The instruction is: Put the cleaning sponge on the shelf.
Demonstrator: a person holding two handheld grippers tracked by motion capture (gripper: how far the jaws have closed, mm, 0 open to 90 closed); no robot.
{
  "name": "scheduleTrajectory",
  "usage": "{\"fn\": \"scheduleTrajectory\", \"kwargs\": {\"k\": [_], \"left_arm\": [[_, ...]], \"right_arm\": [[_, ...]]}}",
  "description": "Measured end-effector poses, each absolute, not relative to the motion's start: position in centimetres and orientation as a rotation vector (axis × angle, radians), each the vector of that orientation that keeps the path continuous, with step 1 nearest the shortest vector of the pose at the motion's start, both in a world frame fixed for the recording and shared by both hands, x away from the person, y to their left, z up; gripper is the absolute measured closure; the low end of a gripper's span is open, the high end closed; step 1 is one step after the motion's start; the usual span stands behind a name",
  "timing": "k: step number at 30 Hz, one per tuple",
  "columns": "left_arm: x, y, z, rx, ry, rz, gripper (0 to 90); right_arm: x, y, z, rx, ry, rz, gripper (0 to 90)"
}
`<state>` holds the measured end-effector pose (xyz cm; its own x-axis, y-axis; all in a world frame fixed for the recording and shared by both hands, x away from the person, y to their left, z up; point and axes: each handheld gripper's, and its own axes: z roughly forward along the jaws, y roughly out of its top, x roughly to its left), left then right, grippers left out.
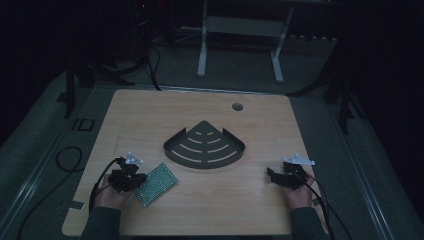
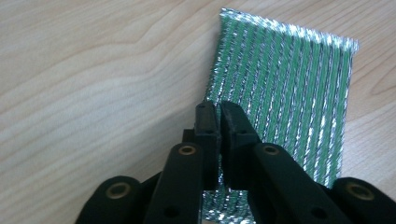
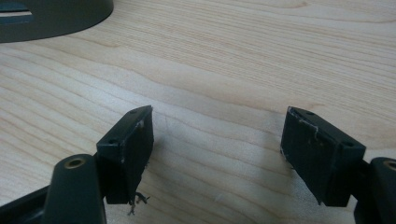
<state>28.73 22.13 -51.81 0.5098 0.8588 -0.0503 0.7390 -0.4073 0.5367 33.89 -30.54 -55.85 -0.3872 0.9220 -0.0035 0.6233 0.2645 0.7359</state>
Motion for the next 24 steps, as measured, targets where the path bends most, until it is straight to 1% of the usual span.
{"fn": "scheduleTrajectory", "kwargs": {"k": [4, 5, 9, 24], "left_arm": [[29.3, 22.3, -51.3, 2.258, 1.266, 0.289, 81.9], [30.0, 22.3, -50.8, 2.274, 1.22, 0.261, 81.9], [31.2, 22.1, -50.0, 2.307, 1.149, 0.213, 78.2], [34.4, 22.2, -50.0, 2.419, 1.061, 0.021, 77.3]], "right_arm": [[33.9, -30.5, -55.9, 1.397, 2.106, 0.921, 25.0], [33.9, -30.5, -55.9, 1.397, 2.106, 0.922, 25.0], [33.9, -30.5, -55.9, 1.397, 2.106, 0.922, 25.0], [33.9, -30.5, -55.9, 1.396, 2.107, 0.921, 25.0]]}}
